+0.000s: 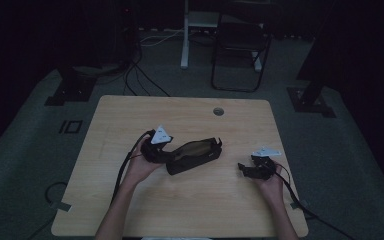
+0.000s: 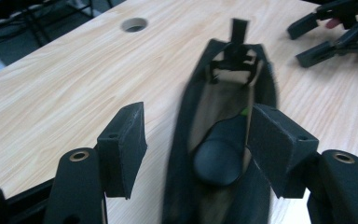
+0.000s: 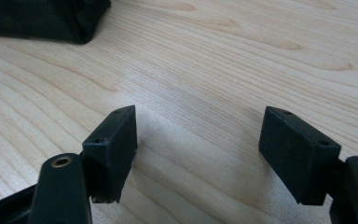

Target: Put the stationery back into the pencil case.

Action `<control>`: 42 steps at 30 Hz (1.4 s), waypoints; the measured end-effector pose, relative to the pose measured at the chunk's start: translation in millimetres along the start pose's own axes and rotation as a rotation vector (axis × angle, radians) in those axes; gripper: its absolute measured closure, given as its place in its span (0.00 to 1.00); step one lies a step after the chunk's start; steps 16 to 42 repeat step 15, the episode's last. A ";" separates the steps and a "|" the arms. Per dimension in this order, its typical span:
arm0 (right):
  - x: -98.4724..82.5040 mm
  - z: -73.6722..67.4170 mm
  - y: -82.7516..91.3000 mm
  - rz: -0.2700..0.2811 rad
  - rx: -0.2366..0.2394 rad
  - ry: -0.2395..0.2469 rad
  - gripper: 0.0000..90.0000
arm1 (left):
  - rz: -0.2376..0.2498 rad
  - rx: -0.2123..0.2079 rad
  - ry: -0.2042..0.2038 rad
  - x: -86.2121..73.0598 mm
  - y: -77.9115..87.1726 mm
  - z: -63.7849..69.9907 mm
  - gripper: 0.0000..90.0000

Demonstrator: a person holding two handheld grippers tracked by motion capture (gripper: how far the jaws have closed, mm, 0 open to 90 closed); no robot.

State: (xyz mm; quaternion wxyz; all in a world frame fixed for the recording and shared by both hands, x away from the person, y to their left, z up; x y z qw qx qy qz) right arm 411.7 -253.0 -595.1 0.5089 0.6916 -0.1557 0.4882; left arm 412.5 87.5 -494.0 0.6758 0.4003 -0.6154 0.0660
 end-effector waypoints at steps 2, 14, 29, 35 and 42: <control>0.0 0.0 0.0 -0.001 0.000 -0.001 0.31 | -0.002 0.012 0.007 -2.7 4.6 -3.3 0.41; 0.0 0.0 0.0 0.000 0.000 0.000 0.31 | -0.031 0.069 0.059 -30.1 28.6 -24.6 0.40; 0.0 0.0 0.0 -0.001 0.000 -0.001 0.31 | -0.052 0.079 0.065 -38.5 31.7 -29.4 0.40; 0.0 0.0 0.0 -0.001 0.000 -0.001 0.31 | -0.052 0.079 0.065 -38.5 31.7 -29.4 0.40; 0.0 0.0 0.0 -0.001 0.000 -0.001 0.31 | -0.052 0.079 0.065 -38.5 31.7 -29.4 0.40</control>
Point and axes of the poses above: each handheld gripper's, and its own axes: y roughly backward along the jaws, x roughly out of its top, z roughly to its right, the point moved 6 cm from there along -y, roughly forward along the jaws, and after that the axes turned 8 degrees about z, right-handed, at the moved point
